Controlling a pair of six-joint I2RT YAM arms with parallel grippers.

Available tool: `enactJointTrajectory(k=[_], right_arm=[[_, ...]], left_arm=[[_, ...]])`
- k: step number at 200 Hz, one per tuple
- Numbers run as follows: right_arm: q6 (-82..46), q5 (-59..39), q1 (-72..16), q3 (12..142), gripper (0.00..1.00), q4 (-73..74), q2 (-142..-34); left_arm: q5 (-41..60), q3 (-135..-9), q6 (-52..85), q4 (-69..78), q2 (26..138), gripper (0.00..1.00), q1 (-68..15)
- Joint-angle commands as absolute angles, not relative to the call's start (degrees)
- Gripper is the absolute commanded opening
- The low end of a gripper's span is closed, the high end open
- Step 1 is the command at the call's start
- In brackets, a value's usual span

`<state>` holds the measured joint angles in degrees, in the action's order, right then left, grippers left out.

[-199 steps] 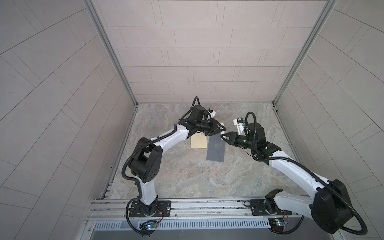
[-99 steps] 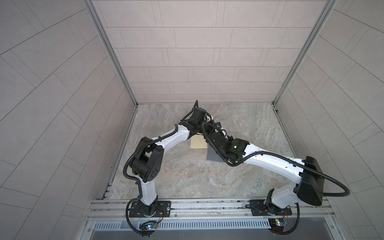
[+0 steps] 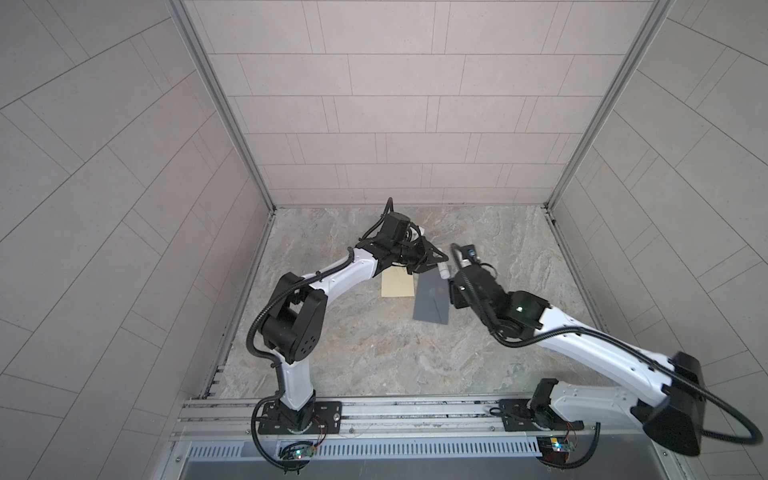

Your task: Place the letter into the envelope and seal it

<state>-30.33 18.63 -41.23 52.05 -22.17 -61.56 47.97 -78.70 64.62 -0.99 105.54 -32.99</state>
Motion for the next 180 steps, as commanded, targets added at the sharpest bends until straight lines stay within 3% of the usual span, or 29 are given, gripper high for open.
enactJointTrajectory(k=[1,31,79,180], right_arm=[[-38.31,-12.82,-29.92,44.32,0.66,-6.64,-53.62],[-45.99,-30.80,-20.91,39.32,0.64,3.32,-51.72],[-50.43,-36.71,-20.69,38.84,0.61,11.25,-57.10],[-49.93,-39.20,-20.66,44.71,0.55,13.74,-60.71]], left_arm=[[50.53,-76.57,65.04,8.21,102.52,0.00,-32.91],[54.91,-72.89,71.39,24.67,101.74,0.00,-32.99],[58.42,-70.03,84.29,47.68,103.50,0.00,-33.27],[58.29,-68.92,83.29,47.47,102.74,0.00,-33.57]])
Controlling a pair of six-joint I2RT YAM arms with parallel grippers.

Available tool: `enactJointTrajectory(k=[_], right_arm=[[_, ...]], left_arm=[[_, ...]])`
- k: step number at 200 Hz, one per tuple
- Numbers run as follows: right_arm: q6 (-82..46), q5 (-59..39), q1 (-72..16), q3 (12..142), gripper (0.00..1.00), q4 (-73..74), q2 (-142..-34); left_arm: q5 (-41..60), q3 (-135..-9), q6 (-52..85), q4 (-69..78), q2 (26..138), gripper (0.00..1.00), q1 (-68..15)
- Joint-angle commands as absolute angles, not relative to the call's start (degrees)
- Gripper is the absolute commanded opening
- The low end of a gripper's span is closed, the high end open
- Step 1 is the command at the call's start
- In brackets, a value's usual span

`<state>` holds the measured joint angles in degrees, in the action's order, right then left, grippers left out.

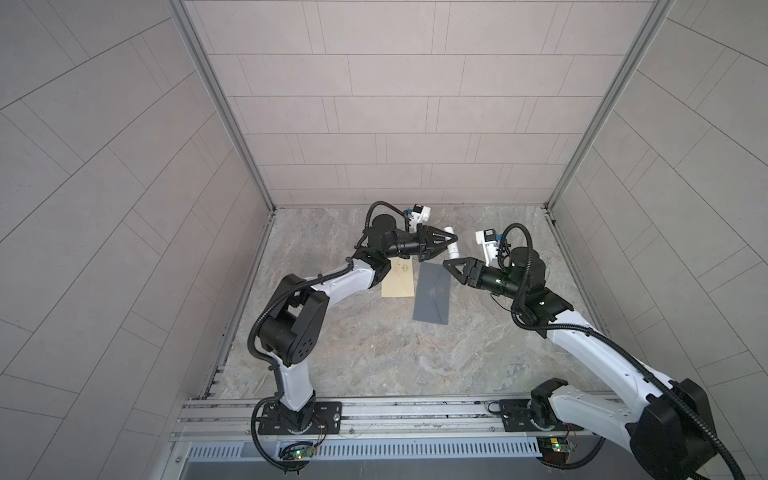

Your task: Place the letter into the envelope and seal it

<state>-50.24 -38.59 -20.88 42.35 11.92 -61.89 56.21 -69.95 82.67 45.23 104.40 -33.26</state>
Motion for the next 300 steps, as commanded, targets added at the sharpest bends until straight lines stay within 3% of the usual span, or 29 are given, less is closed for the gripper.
enactJointTrajectory(k=[1,43,57,74,95,116,161,193,215,247,279,300], right_arm=[[-49.93,-39.11,-20.65,44.72,0.55,13.59,-60.63],[-48.53,-36.88,-20.57,47.42,0.48,10.21,-61.18],[-48.72,-36.24,-20.49,48.22,0.40,10.23,-62.35],[-48.82,-33.82,-20.48,48.79,0.19,9.46,-63.57],[-46.54,-28.06,-20.89,50.80,0.07,3.70,-63.81],[-39.10,-18.05,-24.31,55.57,0.04,-7.83,-63.97],[-27.27,6.19,-35.00,63.66,0.01,-26.04,-69.42],[-23.69,17.83,-42.07,66.62,0.00,-30.49,-74.02],[-24.73,16.05,-42.45,66.67,0.00,-29.51,-74.64],[-27.10,8.53,-40.12,64.49,0.00,-25.99,-72.79],[-27.93,4.11,-39.21,63.22,0.00,-25.82,-73.16],[-27.95,-0.89,-39.35,63.32,0.00,-26.19,-74.39]], left_arm=[[58.28,-68.91,83.26,47.47,102.74,0.00,-33.62],[58.36,-68.32,82.82,47.42,102.41,0.00,-33.66],[58.36,-68.16,82.78,47.36,102.21,0.00,-33.66],[58.26,-68.05,82.16,46.49,101.85,0.00,-33.66],[57.62,-68.15,80.16,42.51,101.11,0.00,-33.66],[55.77,-69.49,75.00,31.84,99.91,0.00,-33.68],[45.14,-79.48,55.94,-8.49,98.74,0.00,-33.66],[43.58,-82.13,54.56,-13.71,99.62,0.00,-33.56],[41.77,-80.93,53.76,-14.20,98.12,0.00,-32.26],[36.06,-75.85,46.97,-23.27,92.31,0.46,-25.47],[24.60,-70.23,34.56,-38.71,87.46,0.62,-18.43],[22.97,-66.55,31.34,-43.28,87.34,0.64,-14.88]])
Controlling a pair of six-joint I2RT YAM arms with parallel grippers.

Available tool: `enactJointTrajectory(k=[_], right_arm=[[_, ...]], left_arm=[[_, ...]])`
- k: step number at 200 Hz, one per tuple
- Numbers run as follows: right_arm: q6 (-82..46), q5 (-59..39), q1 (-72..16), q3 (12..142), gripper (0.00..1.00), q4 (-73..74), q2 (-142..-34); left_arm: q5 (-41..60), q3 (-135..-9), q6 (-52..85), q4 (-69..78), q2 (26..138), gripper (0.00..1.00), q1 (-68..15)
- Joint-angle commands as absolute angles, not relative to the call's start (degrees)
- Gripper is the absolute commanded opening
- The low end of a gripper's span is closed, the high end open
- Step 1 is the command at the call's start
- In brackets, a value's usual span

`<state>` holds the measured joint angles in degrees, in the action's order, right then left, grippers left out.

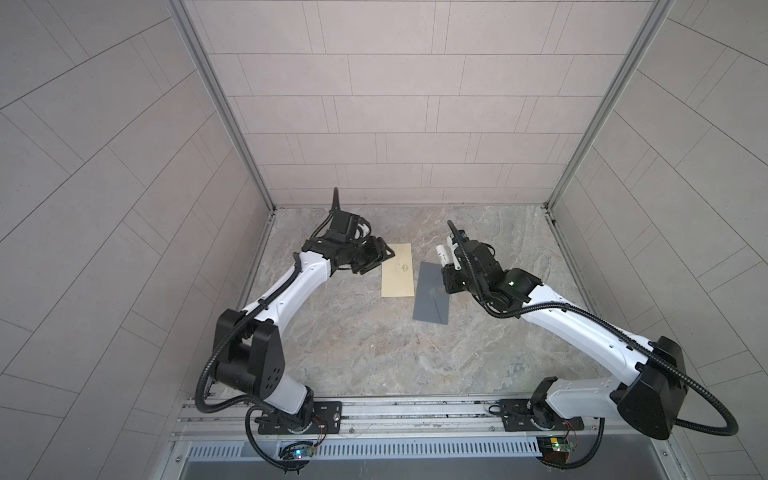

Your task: Place the letter into the envelope and seal it

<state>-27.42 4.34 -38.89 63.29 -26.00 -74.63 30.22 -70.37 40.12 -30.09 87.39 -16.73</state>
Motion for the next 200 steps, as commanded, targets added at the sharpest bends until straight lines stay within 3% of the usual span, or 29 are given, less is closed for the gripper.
enactJointTrajectory(k=[1,78,108,200], right_arm=[[-27.91,-1.15,-39.36,63.35,0.00,-26.19,-74.50],[-28.27,-4.92,-40.80,64.24,0.00,-25.68,-77.69],[-28.60,-5.42,-40.79,64.27,0.00,-25.66,-77.89],[-29.09,-5.43,-41.69,63.46,0.00,-25.75,-77.51]], left_arm=[[22.78,-66.45,31.18,-43.48,87.35,0.64,-14.82],[12.51,-66.27,24.43,-45.18,94.56,0.64,-14.68],[13.15,-66.47,25.41,-41.82,97.56,0.64,-14.88],[10.38,-68.78,28.77,-37.63,104.81,0.52,-16.78]])
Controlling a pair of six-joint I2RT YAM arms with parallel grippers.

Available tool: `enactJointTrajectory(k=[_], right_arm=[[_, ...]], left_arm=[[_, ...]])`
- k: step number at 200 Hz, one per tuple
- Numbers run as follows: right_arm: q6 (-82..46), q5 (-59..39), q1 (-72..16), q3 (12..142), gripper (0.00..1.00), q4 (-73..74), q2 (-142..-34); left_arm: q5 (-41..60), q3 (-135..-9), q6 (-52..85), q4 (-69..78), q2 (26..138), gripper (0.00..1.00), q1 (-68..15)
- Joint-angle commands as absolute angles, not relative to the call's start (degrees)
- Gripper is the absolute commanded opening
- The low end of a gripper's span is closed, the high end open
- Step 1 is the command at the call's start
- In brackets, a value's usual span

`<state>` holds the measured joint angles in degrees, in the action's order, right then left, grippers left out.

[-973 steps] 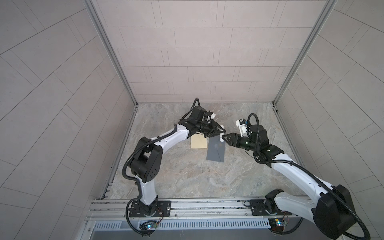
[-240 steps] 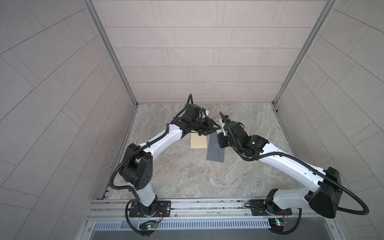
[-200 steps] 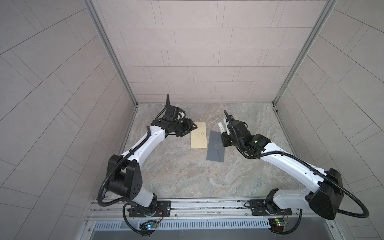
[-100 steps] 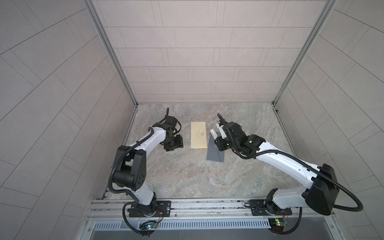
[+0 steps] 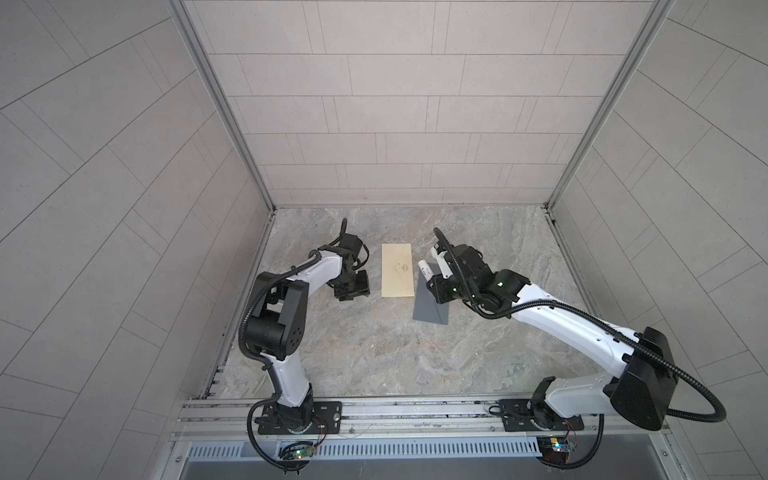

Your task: Place the letter into the envelope and seal it

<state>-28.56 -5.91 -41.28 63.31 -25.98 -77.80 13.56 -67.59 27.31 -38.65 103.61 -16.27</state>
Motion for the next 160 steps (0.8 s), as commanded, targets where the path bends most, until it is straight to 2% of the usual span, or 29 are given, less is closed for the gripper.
enactJointTrajectory(k=[1,98,160], right_arm=[[-29.09,-5.44,-41.68,63.46,0.00,-25.75,-77.47],[-29.29,-5.18,-41.85,62.36,0.00,-26.01,-77.14],[-28.46,-12.00,-44.08,61.23,0.00,-23.43,-78.27]], left_arm=[[10.38,-68.80,28.80,-37.58,104.83,0.51,-16.78],[8.21,-67.84,30.21,-36.41,106.35,0.30,-17.75],[14.22,-70.16,33.01,-36.34,104.24,0.28,-17.75]])
